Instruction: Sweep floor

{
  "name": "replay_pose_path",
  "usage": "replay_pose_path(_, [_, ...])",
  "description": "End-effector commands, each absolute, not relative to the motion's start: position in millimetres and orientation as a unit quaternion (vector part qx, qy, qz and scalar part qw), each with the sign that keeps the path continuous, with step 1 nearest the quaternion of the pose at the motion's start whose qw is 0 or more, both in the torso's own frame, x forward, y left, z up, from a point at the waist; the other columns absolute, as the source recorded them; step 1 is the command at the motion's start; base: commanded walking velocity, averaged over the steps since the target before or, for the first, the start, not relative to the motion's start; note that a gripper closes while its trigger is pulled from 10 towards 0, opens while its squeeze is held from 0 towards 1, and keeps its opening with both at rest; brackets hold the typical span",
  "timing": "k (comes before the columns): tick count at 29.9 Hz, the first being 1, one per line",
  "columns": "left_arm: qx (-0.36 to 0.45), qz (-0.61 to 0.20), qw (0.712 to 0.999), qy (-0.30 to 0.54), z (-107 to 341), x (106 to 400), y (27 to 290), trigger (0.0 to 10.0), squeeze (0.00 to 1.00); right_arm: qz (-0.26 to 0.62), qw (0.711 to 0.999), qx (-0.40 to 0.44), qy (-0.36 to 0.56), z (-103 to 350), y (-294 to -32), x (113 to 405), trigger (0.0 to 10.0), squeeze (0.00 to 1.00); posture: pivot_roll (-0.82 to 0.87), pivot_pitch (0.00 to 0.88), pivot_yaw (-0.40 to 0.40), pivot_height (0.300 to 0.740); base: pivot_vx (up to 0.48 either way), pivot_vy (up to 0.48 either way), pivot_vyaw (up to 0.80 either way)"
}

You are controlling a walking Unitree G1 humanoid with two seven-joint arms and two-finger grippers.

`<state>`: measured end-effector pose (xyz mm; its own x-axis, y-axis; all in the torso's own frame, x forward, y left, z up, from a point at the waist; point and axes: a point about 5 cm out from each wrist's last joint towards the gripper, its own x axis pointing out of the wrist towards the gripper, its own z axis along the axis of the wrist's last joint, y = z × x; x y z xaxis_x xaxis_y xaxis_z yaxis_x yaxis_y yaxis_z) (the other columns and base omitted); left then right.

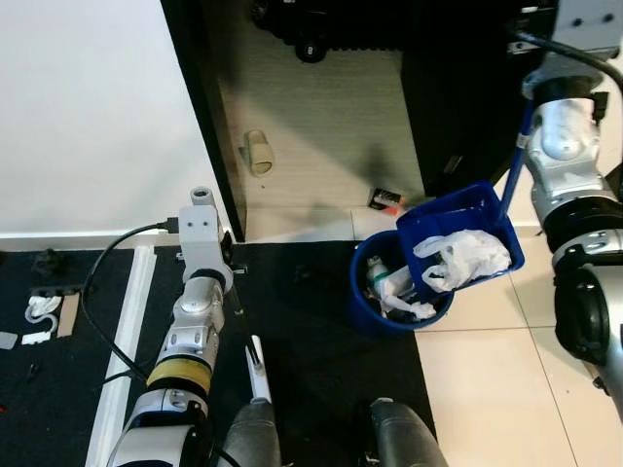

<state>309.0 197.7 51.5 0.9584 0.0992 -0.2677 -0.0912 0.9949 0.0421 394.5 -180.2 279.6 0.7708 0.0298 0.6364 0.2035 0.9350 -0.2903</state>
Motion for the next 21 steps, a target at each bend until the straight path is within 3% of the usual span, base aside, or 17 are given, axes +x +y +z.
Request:
replay_pose_path(1, [0.017,0.045,0.988,0.147,46.6,306.9,195.2,10.0,0.00,-0.017,0.910,-0.180,-0.373,288.0,-171.5,389.3,10.0,0.00,0.01,0.081,-0.076,0.740,0.000,0.000,0.00])
replay_pose_path(7, [0.015,0.043,0.988,0.149,46.3,306.3,195.6,10.0,0.00,0.090,0.916,-0.144,-0.364,282.6,-142.9,386.9,10.0,0.00,0.01,0.083,-0.076,0.740,0.000,0.000,0.00])
replay_pose_path(17, [0.014,0.039,0.988,0.148,47.5,307.1,196.7,10.0,0.00,0.156,0.906,-0.141,-0.368,305.0,-140.5,382.6,10.0,0.00,0.01,0.080,-0.069,0.740,0.000,0.000,0.00])
replay_pose_path(21, [0.013,0.034,0.988,0.148,48.0,308.2,194.2,10.0,0.00,0.187,0.891,-0.178,-0.373,309.9,-140.4,378.2,10.0,0.00,0.01,0.082,-0.062,0.740,0.000,0.000,0.00])
